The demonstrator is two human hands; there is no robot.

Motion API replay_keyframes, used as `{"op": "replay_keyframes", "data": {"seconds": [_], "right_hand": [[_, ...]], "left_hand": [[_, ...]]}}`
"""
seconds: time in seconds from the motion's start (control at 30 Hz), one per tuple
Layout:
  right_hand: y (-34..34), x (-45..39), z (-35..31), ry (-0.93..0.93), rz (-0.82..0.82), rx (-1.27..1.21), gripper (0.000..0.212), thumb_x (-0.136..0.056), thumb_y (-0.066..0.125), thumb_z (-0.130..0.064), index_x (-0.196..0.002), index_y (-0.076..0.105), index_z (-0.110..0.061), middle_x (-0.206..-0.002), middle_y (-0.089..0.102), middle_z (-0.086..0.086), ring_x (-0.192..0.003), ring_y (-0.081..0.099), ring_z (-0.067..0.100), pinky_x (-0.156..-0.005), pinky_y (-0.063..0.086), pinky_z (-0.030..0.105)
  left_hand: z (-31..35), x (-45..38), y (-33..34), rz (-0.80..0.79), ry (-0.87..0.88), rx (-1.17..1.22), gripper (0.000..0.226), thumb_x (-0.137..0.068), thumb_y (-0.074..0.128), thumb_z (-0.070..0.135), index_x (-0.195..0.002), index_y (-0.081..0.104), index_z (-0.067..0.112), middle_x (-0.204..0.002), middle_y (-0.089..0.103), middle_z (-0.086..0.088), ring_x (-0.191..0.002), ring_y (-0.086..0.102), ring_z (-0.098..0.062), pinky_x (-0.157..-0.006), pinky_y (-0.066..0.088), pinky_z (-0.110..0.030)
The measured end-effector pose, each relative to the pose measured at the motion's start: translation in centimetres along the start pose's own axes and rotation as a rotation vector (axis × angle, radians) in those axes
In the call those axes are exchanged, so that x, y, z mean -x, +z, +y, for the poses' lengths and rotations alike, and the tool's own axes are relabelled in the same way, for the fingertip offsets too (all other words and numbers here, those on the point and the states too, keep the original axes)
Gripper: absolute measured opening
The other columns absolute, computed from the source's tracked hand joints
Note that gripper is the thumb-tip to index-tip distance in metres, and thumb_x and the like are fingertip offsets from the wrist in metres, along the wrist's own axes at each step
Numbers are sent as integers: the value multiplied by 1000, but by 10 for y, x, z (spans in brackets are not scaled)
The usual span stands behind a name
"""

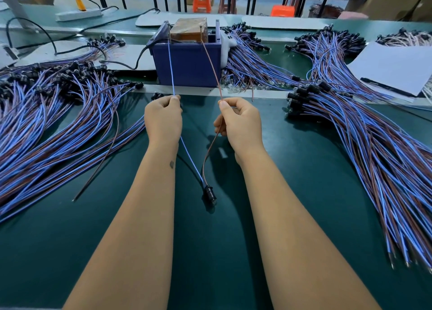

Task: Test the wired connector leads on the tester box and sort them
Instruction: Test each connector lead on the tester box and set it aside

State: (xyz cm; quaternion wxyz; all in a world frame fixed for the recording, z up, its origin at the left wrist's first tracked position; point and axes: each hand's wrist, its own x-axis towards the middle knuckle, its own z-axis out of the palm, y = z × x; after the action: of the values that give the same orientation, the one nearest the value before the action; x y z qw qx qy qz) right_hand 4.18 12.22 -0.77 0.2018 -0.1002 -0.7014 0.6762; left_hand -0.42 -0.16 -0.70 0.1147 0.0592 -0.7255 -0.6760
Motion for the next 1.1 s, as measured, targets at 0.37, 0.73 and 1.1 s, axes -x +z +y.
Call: {"op": "replay_keyframes", "data": {"seconds": [0.37,0.73,1.1], "right_hand": [[0,1,0,2,-6,10,14,-98,53,-14,-85,60,-16,-53,60,-2,-46,53,10,-47,42,19],[0,1,-2,6,-9,28,14,-98,52,-14,-87,61,-17,-54,60,0,-46,54,9,-47,44,19],[0,2,-3,13,-9,36,17,-98,53,-14,-84,59,-20,-52,60,-2,-47,54,10,-47,44,19]], "left_hand": [[-1,-3,1,0,-21,8,33,-94,51,16,-64,60,26,-59,44,2,-51,29,-16,-52,29,-29],[-1,-5,1,10,-36,19,31,-94,51,15,-70,66,29,-56,48,7,-50,30,-15,-50,27,-28],[-3,-7,1,-5,-17,17,31,-95,52,18,-65,53,23,-61,43,1,-52,29,-15,-50,26,-27]]}}
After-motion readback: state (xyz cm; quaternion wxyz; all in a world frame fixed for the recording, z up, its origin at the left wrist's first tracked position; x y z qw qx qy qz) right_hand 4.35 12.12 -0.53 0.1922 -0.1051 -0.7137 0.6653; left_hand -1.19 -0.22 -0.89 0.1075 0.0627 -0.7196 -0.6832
